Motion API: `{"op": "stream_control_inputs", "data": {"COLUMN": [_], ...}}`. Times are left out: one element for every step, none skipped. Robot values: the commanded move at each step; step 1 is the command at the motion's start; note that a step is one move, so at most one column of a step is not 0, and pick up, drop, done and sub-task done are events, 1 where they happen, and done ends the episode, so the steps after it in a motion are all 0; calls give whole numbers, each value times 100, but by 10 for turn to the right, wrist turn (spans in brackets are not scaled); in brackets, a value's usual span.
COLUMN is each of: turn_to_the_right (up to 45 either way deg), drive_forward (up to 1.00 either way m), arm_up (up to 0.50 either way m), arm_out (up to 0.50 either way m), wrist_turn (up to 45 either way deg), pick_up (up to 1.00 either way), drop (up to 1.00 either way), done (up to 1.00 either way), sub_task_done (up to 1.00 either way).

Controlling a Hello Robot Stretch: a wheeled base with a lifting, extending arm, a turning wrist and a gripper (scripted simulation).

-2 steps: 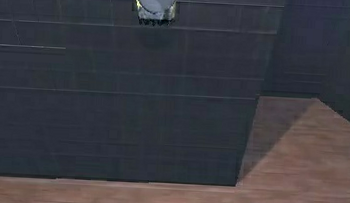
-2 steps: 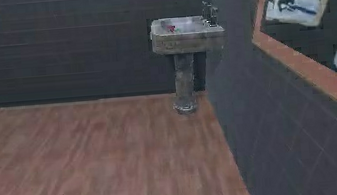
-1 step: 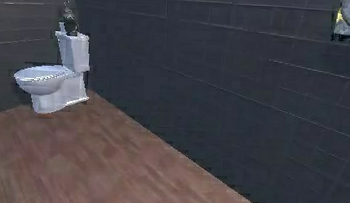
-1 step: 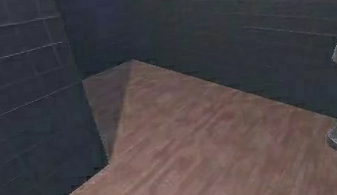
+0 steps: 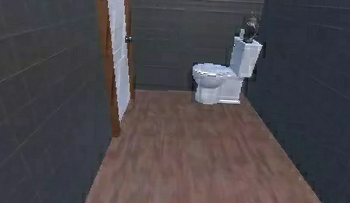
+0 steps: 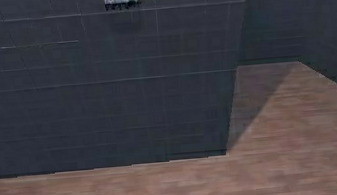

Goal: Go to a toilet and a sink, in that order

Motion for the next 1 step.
{"op": "stream_control_inputs", "data": {"turn_to_the_right": [0], "drive_forward": [100], "arm_up": [0], "arm_out": [0], "wrist_turn": [0], "pick_up": [0], "drop": [0], "done": [0], "sub_task_done": [0]}}
